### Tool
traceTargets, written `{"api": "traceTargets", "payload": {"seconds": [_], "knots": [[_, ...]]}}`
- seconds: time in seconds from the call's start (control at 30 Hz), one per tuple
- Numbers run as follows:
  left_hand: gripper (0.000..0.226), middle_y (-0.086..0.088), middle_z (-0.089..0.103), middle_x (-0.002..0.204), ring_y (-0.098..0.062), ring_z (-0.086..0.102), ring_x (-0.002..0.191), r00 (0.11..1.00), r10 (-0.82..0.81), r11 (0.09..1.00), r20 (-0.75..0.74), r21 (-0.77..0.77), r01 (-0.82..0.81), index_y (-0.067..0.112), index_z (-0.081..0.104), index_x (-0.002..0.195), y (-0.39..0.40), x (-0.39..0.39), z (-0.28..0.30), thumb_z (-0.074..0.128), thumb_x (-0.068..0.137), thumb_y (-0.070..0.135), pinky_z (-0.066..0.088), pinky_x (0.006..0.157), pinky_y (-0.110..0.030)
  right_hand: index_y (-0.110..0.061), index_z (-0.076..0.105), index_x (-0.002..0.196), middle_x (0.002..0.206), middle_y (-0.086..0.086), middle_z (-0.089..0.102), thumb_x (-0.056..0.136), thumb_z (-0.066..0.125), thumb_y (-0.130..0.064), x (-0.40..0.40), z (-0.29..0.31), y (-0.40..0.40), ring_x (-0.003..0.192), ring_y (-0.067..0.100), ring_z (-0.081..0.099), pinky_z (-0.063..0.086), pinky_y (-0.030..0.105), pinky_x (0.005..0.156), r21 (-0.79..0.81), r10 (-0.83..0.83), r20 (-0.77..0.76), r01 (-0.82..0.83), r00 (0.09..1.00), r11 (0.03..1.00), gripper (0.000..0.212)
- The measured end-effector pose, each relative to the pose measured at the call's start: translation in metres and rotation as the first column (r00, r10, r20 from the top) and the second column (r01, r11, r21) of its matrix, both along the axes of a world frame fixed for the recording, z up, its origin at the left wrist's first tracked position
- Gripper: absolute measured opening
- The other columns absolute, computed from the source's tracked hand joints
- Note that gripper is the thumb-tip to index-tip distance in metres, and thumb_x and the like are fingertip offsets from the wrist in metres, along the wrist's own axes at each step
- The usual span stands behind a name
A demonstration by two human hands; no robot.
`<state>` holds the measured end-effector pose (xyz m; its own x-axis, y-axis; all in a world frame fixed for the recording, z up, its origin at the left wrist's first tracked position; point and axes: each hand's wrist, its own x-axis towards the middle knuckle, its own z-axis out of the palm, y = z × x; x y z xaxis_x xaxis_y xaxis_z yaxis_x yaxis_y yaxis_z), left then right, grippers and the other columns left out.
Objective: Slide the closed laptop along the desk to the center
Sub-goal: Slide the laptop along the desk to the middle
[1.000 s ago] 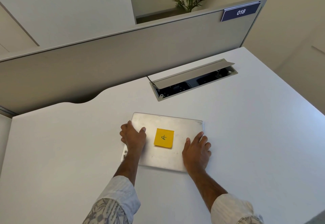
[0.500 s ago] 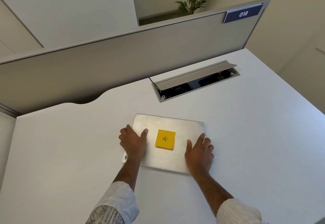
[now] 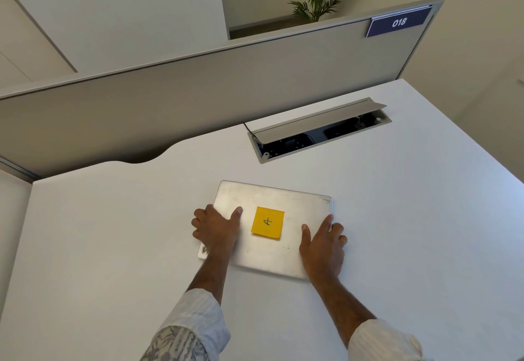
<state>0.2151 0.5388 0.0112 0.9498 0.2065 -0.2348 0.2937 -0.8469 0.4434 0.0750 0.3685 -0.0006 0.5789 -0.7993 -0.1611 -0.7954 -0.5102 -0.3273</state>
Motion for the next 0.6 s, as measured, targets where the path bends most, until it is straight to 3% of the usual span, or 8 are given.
{"api": "traceTargets", "payload": {"seconds": [0.3, 0.47, 0.6], "knots": [[0.085, -0.014, 0.046, 0.13, -0.034, 0.042, 0.126, 1.0, 0.006, 0.978, -0.029, -0.208, -0.012, 0.003, 0.049, 0.129, 0.009, 0.006, 0.002, 0.076, 0.072, 0.059, 0.044, 0.102, -0.05, -0.003, 0.024, 0.148, 0.125, 0.017, 0.039, 0.095, 0.053, -0.045, -0.002, 0.0, -0.001, 0.109, 0.034, 0.049, 0.055, 0.046, 0.076, 0.105, -0.021, 0.125, 0.008, 0.992, 0.994, 0.073], [0.082, -0.011, 0.053, 0.124, -0.033, 0.059, 0.11, 0.999, 0.04, 0.946, -0.03, -0.319, -0.048, 0.005, 0.049, 0.122, 0.012, 0.004, 0.01, 0.081, 0.067, 0.056, 0.052, 0.09, -0.045, -0.003, 0.022, 0.149, 0.126, 0.016, 0.036, 0.095, 0.055, -0.042, -0.005, -0.001, -0.002, 0.112, 0.036, 0.048, 0.054, 0.049, 0.079, 0.141, -0.023, 0.203, -0.006, 0.979, 0.99, 0.075], [0.079, -0.007, 0.055, 0.12, -0.03, 0.061, 0.105, 0.998, 0.057, 0.937, -0.013, -0.346, -0.058, 0.009, 0.047, 0.12, 0.015, 0.0, 0.021, 0.082, 0.067, 0.055, 0.051, 0.084, -0.04, -0.004, 0.021, 0.151, 0.13, 0.015, 0.035, 0.095, 0.054, -0.043, -0.005, 0.001, -0.005, 0.116, 0.036, 0.046, 0.053, 0.05, 0.085, 0.156, 0.003, 0.242, -0.042, 0.97, 0.987, 0.076]]}}
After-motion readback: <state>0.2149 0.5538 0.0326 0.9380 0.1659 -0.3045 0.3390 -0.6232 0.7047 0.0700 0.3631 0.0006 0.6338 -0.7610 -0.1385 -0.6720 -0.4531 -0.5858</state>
